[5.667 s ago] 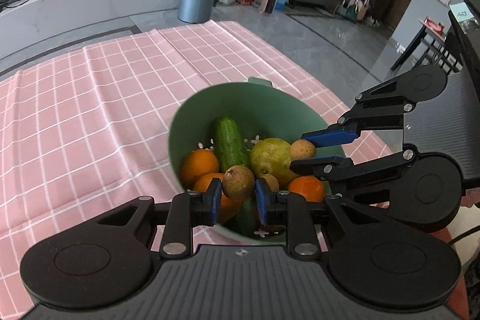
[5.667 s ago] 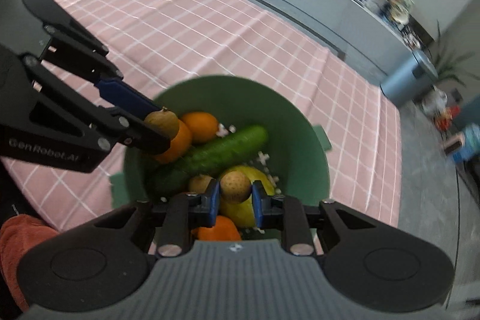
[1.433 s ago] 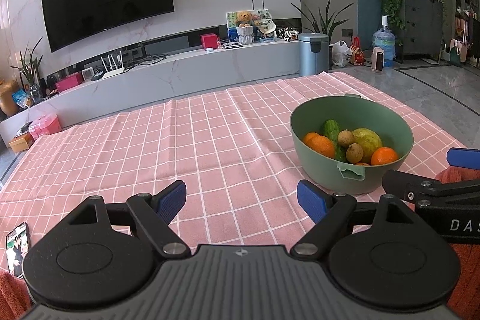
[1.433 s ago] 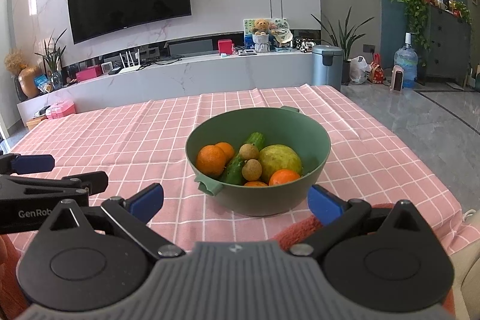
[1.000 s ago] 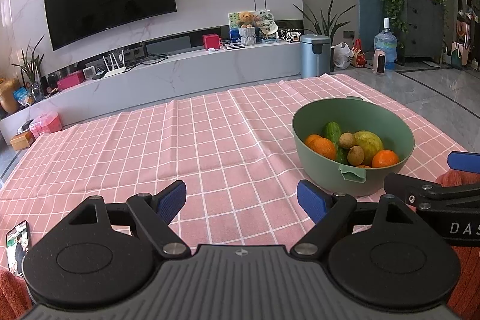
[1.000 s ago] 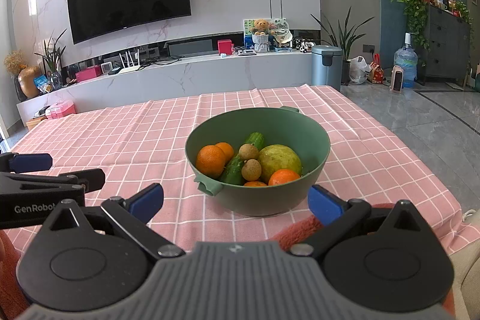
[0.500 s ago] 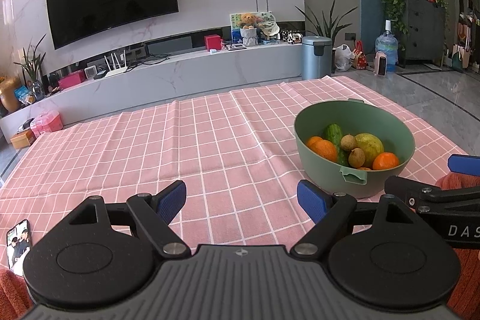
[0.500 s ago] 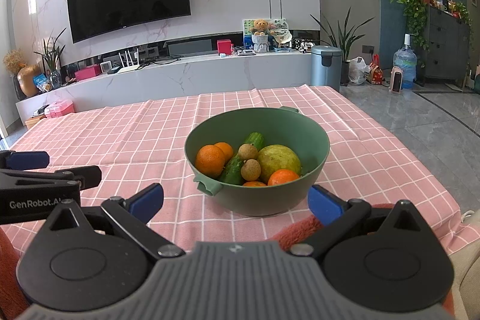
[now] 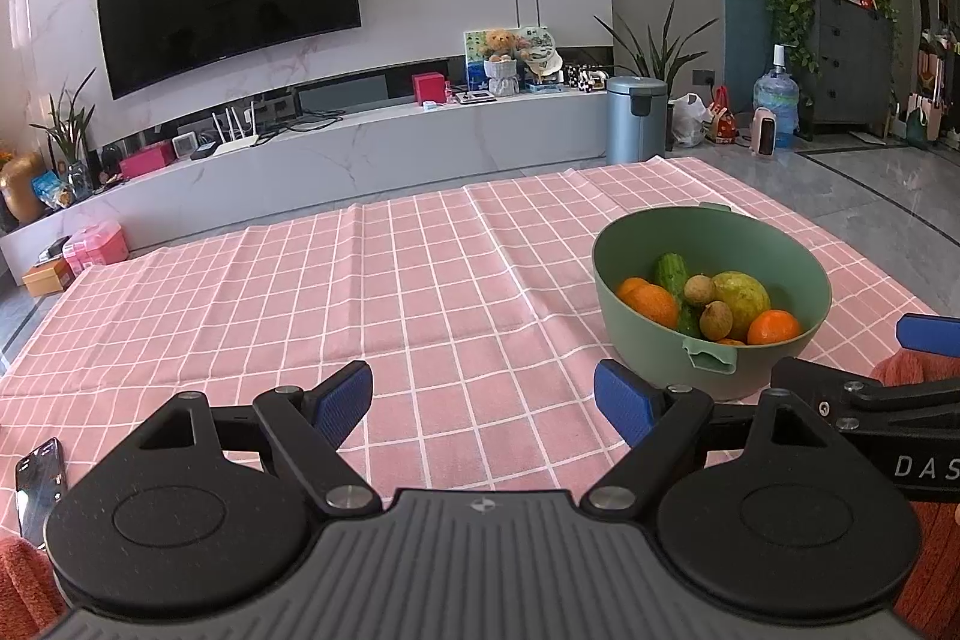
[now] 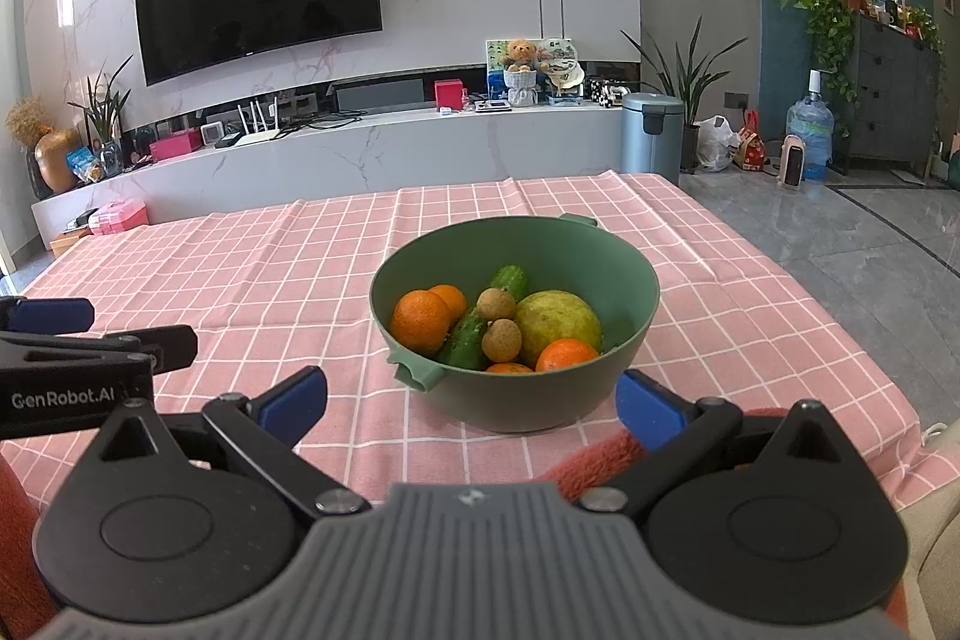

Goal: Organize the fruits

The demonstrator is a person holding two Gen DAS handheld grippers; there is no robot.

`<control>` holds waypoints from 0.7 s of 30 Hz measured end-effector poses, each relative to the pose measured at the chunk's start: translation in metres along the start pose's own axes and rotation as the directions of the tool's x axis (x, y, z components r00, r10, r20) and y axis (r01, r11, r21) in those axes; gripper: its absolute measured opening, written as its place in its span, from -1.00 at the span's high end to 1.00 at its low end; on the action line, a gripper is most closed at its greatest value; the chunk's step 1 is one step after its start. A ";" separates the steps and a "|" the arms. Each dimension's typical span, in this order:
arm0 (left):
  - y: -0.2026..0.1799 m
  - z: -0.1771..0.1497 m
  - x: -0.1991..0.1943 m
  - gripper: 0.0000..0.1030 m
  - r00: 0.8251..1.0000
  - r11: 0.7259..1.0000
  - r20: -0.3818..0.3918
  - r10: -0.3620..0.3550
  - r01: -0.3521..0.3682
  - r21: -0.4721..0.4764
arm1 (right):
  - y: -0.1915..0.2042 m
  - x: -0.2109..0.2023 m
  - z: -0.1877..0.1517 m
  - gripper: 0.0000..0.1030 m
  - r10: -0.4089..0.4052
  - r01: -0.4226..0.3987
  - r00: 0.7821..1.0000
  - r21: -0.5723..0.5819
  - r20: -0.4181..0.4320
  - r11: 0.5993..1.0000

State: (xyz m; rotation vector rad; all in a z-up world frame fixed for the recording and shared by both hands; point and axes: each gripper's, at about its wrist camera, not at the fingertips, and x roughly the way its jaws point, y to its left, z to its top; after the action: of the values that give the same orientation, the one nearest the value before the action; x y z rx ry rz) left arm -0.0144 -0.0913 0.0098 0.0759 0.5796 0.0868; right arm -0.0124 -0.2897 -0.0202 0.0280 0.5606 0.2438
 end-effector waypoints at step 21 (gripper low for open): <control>0.001 0.002 -0.001 -0.90 1.000 1.000 0.005 0.001 -0.001 -0.006 | 0.000 0.000 0.000 -0.91 -0.002 0.002 1.000 -0.004 -0.001 1.000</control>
State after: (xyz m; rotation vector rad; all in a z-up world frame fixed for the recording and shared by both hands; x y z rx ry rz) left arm -0.0147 -0.0901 0.0121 0.0700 0.5747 0.0891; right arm -0.0127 -0.2899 -0.0199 0.0240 0.5607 0.2432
